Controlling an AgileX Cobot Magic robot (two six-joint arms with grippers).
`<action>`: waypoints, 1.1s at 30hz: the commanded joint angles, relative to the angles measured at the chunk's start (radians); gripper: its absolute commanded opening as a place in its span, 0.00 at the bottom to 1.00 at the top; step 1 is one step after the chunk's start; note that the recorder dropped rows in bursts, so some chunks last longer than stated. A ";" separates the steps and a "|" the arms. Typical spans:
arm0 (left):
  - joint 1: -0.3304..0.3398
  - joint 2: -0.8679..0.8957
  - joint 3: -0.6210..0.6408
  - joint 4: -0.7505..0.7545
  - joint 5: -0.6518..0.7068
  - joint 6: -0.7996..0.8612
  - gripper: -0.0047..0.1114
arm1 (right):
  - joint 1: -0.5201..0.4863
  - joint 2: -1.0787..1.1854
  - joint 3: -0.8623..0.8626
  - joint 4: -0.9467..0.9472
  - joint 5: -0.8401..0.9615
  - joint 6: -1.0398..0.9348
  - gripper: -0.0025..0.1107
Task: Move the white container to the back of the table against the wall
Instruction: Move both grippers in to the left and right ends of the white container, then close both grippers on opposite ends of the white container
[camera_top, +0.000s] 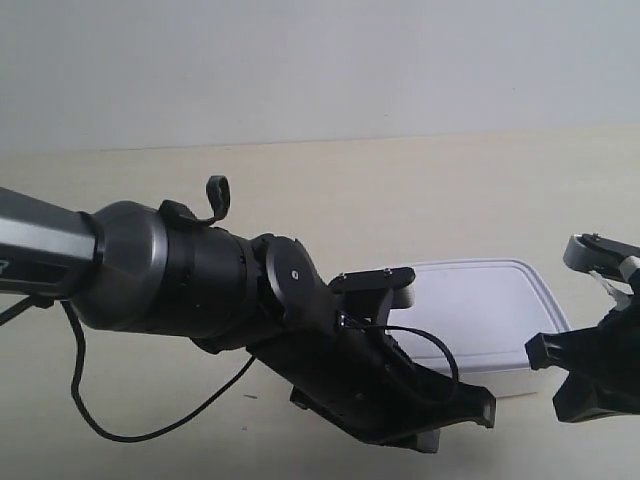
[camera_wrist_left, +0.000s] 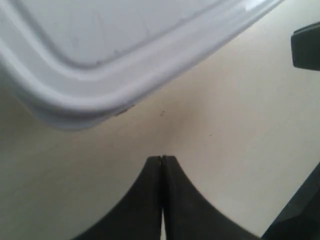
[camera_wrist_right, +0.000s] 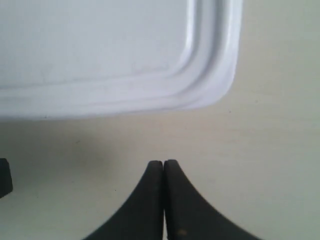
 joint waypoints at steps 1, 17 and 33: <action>-0.007 0.002 -0.007 -0.006 -0.072 0.004 0.04 | -0.006 0.020 -0.037 -0.002 0.004 0.005 0.02; -0.007 0.077 -0.077 -0.004 -0.139 0.004 0.04 | -0.006 0.112 -0.039 0.001 -0.098 0.003 0.02; 0.041 0.077 -0.077 0.040 -0.233 0.008 0.04 | -0.006 0.198 -0.153 0.001 -0.145 -0.025 0.02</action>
